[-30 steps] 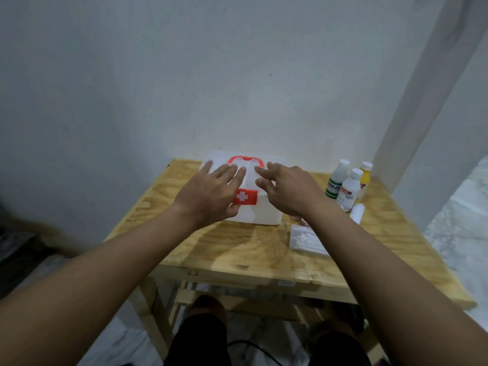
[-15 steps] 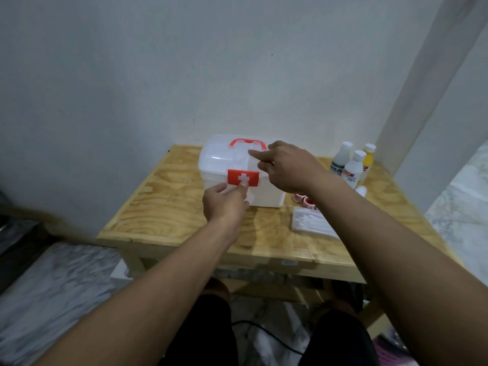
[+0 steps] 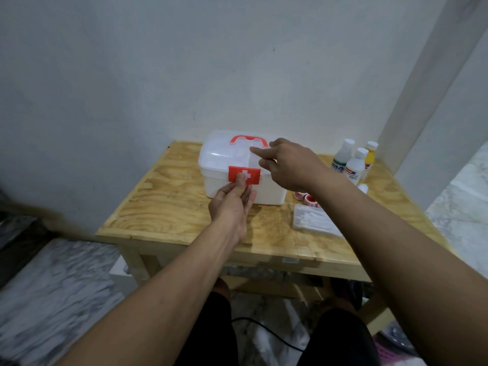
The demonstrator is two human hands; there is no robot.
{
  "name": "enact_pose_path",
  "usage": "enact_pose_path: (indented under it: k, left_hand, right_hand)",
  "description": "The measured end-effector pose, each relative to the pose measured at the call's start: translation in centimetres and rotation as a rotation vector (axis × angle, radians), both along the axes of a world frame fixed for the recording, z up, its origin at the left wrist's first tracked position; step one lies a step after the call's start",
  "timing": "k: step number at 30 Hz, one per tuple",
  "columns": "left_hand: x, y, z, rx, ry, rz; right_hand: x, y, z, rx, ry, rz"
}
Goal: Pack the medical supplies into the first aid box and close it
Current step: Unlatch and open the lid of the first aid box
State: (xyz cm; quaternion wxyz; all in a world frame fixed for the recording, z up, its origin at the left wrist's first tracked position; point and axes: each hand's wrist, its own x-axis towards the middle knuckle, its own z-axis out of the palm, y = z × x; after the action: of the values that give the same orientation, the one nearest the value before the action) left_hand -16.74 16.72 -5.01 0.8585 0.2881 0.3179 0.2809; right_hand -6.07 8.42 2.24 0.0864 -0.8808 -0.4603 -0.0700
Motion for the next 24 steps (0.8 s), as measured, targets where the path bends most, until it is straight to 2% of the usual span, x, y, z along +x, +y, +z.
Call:
enact_pose_path:
  k: [11, 19, 24]
  left_hand:
    - [0.5, -0.9, 0.0, -0.148, -0.068, 0.074]
    - [0.5, -1.0, -0.1, -0.15, -0.09, 0.067]
    - [0.4, -1.1, -0.3, -0.089, -0.042, 0.092]
  right_hand:
    - [-0.2, 0.0, -0.1, -0.001, -0.001, 0.0]
    - [-0.4, -0.1, 0.0, -0.005, -0.002, 0.0]
    - [-0.6, -0.2, 0.5, -0.005, 0.019, -0.009]
